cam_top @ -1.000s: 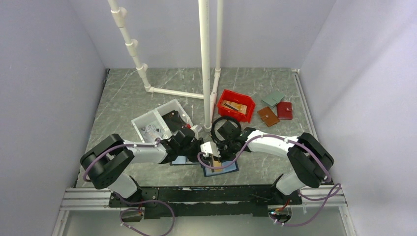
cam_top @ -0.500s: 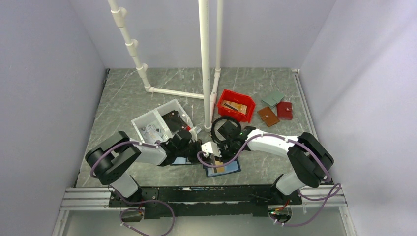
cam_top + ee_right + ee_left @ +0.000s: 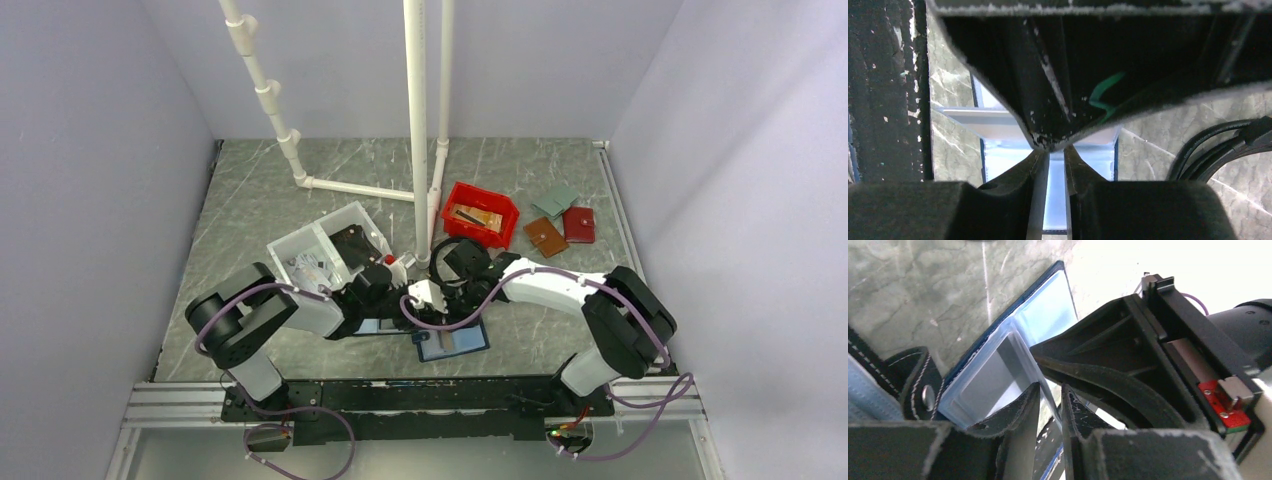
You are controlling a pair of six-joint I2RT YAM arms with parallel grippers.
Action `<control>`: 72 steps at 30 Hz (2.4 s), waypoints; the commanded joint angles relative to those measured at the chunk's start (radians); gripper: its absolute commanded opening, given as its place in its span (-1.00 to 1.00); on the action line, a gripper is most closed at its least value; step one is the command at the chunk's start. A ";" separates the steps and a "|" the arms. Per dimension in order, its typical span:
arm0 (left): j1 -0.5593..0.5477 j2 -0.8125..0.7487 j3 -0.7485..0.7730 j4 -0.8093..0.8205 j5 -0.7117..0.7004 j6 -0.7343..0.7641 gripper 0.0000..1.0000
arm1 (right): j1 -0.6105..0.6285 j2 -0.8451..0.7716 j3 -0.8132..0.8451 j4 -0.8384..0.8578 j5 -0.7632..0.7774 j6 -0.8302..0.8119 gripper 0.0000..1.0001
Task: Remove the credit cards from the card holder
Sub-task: Pick up the card holder from the center of the board.
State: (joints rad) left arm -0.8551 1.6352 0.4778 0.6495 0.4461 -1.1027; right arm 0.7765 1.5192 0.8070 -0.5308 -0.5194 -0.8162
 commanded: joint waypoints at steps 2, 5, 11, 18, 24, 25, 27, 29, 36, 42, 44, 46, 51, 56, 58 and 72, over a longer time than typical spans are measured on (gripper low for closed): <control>-0.010 0.007 0.006 0.142 0.016 -0.056 -0.44 | -0.002 0.020 0.041 0.029 -0.053 0.020 -0.60; -0.011 -0.010 0.011 0.062 -0.019 -0.046 -0.46 | -0.005 0.020 0.044 0.032 -0.053 0.029 -0.60; -0.011 -0.086 0.027 -0.195 -0.120 0.015 -0.82 | -0.048 0.017 0.070 -0.004 -0.086 0.048 -0.53; -0.010 -0.184 -0.048 -0.124 -0.160 0.115 -1.00 | -0.134 -0.027 0.096 -0.060 -0.267 0.103 -0.24; -0.010 -0.298 -0.148 0.127 -0.139 0.225 -1.00 | -0.218 -0.069 0.090 -0.040 -0.484 0.213 0.10; -0.011 -0.324 -0.158 0.143 -0.136 0.244 -1.00 | -0.232 -0.074 0.087 -0.035 -0.517 0.232 0.12; -0.011 -0.386 -0.168 0.144 -0.139 0.275 -1.00 | -0.257 -0.081 0.078 -0.010 -0.575 0.277 0.17; -0.014 -0.438 -0.174 0.134 -0.144 0.307 -1.00 | -0.268 -0.087 0.065 0.020 -0.630 0.320 0.23; -0.016 -0.559 -0.180 0.133 -0.145 0.357 -1.00 | -0.277 -0.060 0.047 0.127 -0.726 0.470 0.29; -0.017 -0.599 -0.189 0.150 -0.149 0.349 -1.00 | -0.312 -0.053 0.035 0.202 -0.830 0.568 0.27; -0.018 -0.605 -0.187 0.147 -0.150 0.349 -1.00 | -0.318 -0.056 0.030 0.224 -0.854 0.591 0.24; -0.018 -0.606 -0.184 0.159 -0.149 0.346 -1.00 | -0.318 -0.056 0.025 0.238 -0.866 0.611 0.20; -0.019 -0.606 -0.169 0.179 -0.149 0.340 -1.00 | -0.320 -0.046 0.022 0.272 -0.919 0.655 0.04; -0.019 -0.605 -0.164 0.214 -0.158 0.332 -1.00 | -0.319 -0.041 0.019 0.300 -0.948 0.692 -0.02; -0.019 -0.600 -0.158 0.218 -0.163 0.330 -1.00 | -0.319 -0.039 0.018 0.315 -0.968 0.706 -0.02; -0.033 -0.595 -0.126 0.032 -0.299 0.338 -1.00 | -0.322 -0.027 0.066 0.180 -1.030 0.586 -0.42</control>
State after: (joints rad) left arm -0.8867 1.0603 0.2905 0.7071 0.2501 -0.7731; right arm 0.4316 1.5036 0.8349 -0.3321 -1.4452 -0.1936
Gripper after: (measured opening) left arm 0.014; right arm 0.294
